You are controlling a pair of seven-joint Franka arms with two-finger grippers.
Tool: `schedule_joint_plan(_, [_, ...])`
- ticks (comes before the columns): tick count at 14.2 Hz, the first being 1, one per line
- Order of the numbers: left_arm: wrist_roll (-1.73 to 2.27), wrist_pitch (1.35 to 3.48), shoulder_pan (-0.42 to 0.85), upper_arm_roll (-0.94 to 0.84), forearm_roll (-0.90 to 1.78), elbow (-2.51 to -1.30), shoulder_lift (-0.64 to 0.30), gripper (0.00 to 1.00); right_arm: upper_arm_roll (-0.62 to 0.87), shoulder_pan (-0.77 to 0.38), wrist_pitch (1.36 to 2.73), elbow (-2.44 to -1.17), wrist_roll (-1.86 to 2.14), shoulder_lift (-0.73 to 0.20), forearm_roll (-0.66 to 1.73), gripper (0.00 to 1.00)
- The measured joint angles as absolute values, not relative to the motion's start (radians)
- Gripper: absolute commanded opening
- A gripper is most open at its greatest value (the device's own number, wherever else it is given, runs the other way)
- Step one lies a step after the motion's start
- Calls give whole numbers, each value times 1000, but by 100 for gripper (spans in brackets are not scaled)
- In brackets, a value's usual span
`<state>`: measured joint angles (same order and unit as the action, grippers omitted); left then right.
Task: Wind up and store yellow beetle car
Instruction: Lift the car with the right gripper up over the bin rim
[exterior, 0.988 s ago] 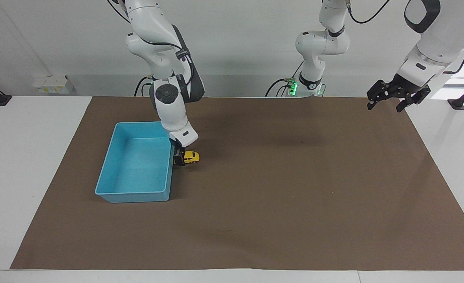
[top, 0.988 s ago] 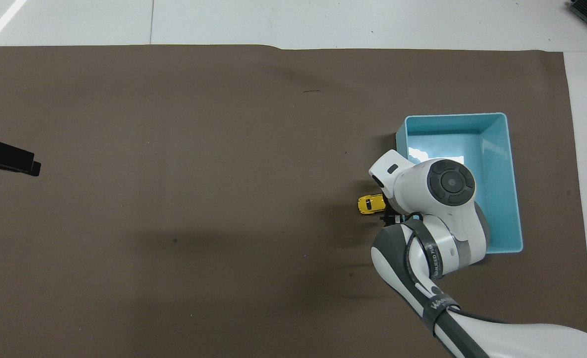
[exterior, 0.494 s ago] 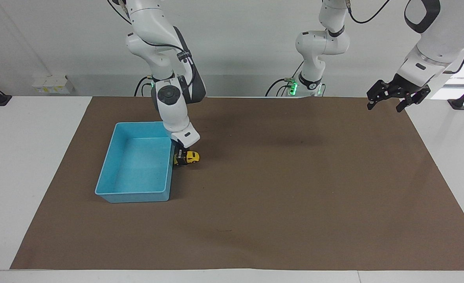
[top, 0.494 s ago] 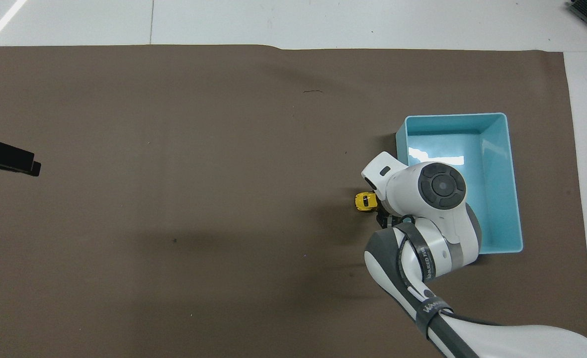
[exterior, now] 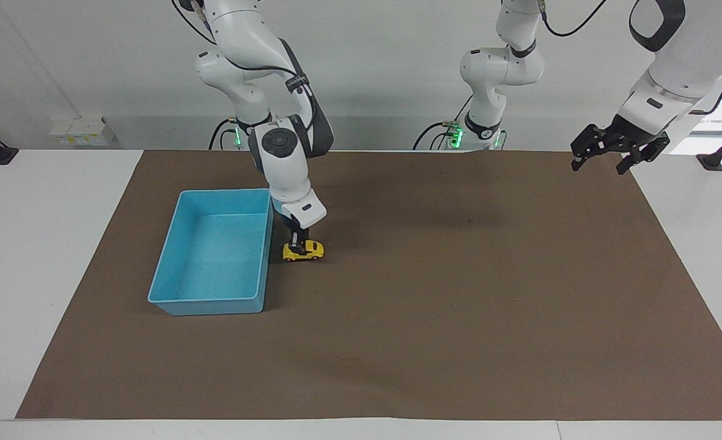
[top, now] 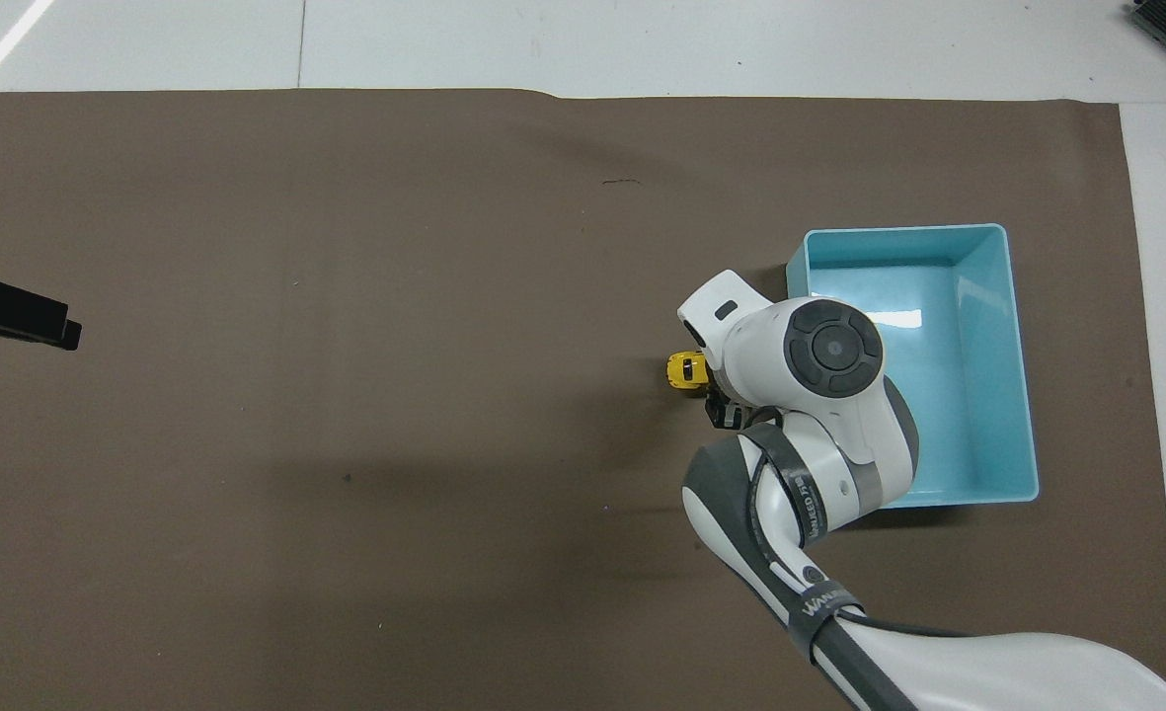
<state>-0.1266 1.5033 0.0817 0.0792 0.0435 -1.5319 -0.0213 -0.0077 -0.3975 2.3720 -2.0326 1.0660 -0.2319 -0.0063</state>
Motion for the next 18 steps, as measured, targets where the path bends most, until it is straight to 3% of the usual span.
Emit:
schedule_joint_plan(7, [-127, 1503, 82, 79, 44, -1532, -21, 100, -11, -397, 2314, -1978, 1066, -236, -6, 0])
schedule_joint_plan(18, [-126, 1503, 82, 79, 44, -1532, -21, 100, -15, -370, 2092, -1813, 1071, -229, -6, 0])
